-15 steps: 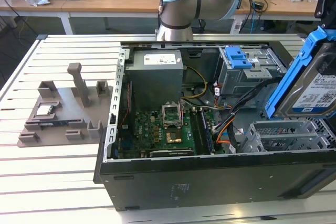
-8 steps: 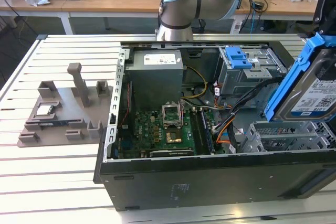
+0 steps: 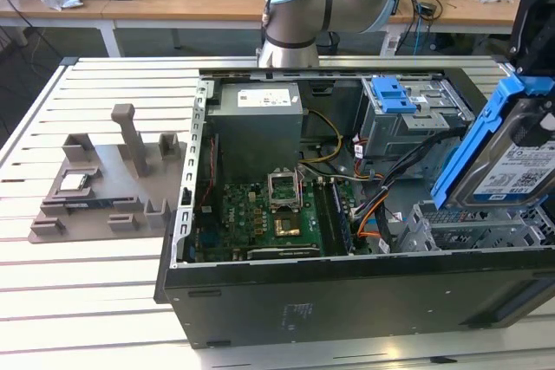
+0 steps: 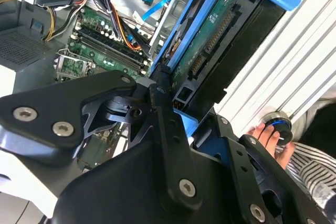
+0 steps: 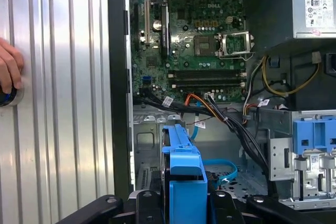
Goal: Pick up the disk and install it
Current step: 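Insert the disk into the insertion slot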
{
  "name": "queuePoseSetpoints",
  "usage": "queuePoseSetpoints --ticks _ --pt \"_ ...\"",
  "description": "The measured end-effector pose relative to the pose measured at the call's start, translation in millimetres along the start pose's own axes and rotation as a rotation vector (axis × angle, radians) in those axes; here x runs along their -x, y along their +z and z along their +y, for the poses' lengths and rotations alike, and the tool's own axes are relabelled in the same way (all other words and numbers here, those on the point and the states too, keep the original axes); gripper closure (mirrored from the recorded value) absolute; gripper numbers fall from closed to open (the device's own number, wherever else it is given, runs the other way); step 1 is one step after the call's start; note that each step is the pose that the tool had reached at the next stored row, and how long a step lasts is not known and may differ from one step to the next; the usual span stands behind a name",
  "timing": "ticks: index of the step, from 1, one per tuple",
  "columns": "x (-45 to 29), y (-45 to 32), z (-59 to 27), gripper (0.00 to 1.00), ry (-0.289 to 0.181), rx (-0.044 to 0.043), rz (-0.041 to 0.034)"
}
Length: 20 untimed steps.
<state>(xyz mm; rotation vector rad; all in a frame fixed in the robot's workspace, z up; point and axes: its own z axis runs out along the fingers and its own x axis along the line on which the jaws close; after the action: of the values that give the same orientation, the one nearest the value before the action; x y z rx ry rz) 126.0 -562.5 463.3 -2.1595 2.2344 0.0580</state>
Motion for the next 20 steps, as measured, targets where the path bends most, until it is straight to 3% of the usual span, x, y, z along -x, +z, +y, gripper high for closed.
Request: queuePoseSetpoints --ticks 5,7,9,13,20 --pt "0.6 6.3 0.0 0.63 0.000 0.0000 0.0021" --pt "2.3 7.7 0.0 0.63 0.000 -0.0002 0.0079" --pt "5.4 9.5 0.1 0.63 0.000 -0.0006 0.0186" --pt "11.4 12.9 0.3 0.63 0.001 -0.0009 0.0258" --pt "12.3 20.3 0.4 0.63 0.007 -0.0011 0.0266"
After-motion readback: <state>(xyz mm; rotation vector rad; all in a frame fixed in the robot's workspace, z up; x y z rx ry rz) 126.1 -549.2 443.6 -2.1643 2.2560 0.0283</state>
